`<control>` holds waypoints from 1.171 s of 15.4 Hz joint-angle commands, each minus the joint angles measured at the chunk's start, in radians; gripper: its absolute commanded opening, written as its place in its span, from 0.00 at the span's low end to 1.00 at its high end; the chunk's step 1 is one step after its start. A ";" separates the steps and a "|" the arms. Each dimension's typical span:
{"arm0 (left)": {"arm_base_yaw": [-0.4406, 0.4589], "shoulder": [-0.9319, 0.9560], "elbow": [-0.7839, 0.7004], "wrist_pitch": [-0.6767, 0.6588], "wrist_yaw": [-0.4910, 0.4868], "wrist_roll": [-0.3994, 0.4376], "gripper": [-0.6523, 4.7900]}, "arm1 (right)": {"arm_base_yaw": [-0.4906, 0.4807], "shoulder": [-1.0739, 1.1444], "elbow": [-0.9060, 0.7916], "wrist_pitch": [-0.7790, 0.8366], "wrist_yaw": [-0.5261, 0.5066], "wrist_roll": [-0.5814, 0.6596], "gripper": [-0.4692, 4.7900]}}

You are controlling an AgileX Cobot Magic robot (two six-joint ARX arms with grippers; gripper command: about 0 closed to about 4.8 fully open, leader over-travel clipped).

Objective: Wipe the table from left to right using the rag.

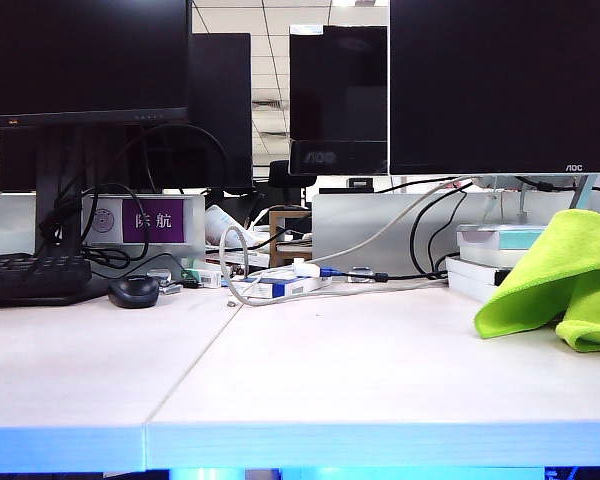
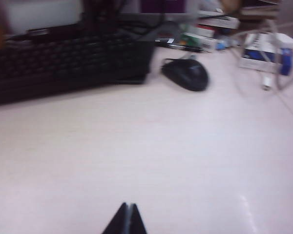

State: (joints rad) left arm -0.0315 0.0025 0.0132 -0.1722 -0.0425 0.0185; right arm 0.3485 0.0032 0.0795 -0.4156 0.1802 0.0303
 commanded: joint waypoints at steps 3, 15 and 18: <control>0.002 -0.002 -0.005 -0.006 -0.001 -0.034 0.12 | 0.001 -0.001 -0.001 0.016 0.002 0.003 0.08; 0.002 -0.002 -0.005 -0.005 0.001 -0.034 0.12 | -0.336 -0.001 -0.077 0.241 -0.178 0.094 0.08; 0.002 -0.002 -0.005 -0.005 0.002 -0.034 0.12 | -0.335 -0.001 -0.077 0.242 -0.176 0.124 0.08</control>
